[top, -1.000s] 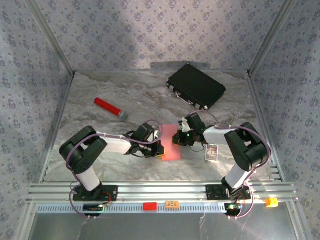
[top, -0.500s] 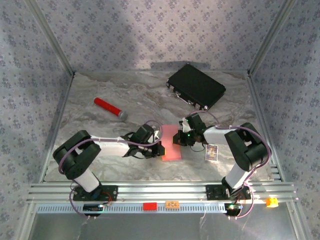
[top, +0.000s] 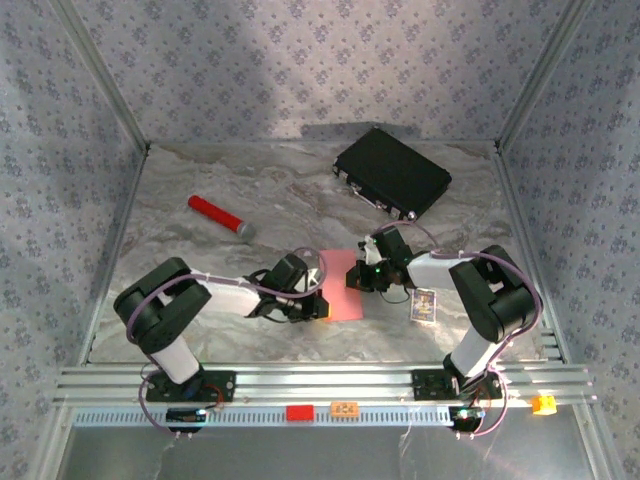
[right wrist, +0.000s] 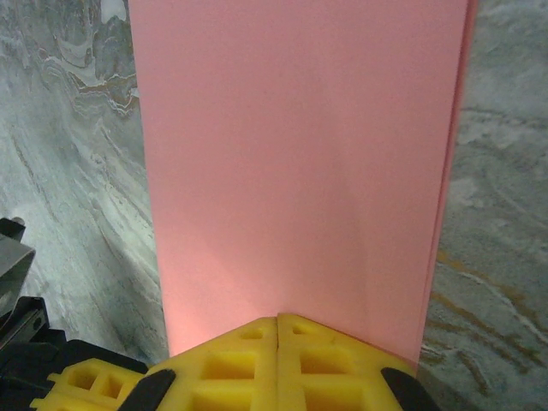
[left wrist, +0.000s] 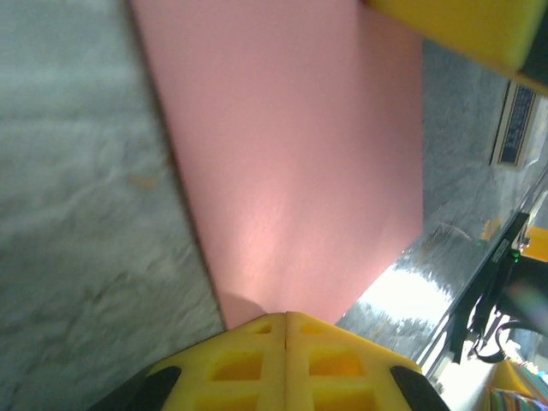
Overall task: Fold a paper plane with a square sheet of paper (pick it up from the middle)
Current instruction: First fold the square sheet of paper in half at the center of the table.
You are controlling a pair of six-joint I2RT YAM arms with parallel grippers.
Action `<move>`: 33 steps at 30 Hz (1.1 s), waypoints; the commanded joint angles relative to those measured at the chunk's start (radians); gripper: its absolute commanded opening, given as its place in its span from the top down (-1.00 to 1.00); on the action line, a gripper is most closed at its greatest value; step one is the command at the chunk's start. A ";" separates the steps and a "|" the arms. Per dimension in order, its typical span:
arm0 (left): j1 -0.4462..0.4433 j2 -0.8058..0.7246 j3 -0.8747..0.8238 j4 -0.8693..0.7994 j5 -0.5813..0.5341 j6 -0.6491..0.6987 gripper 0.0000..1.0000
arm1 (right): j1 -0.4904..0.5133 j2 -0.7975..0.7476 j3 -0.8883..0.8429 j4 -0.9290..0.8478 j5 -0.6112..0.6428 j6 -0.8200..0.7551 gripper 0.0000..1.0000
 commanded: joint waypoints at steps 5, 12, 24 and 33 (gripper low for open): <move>-0.047 -0.059 -0.045 -0.182 -0.027 0.092 1.00 | -0.016 0.049 -0.053 -0.151 0.120 -0.005 1.00; -0.055 -0.208 0.021 -0.279 -0.156 0.101 1.00 | -0.014 0.043 -0.047 -0.156 0.115 -0.006 1.00; 0.059 0.017 0.225 -0.139 -0.078 0.085 1.00 | -0.010 0.043 -0.041 -0.161 0.120 -0.006 1.00; 0.078 0.122 0.139 -0.061 -0.041 0.078 1.00 | -0.011 0.035 -0.050 -0.149 0.109 0.003 1.00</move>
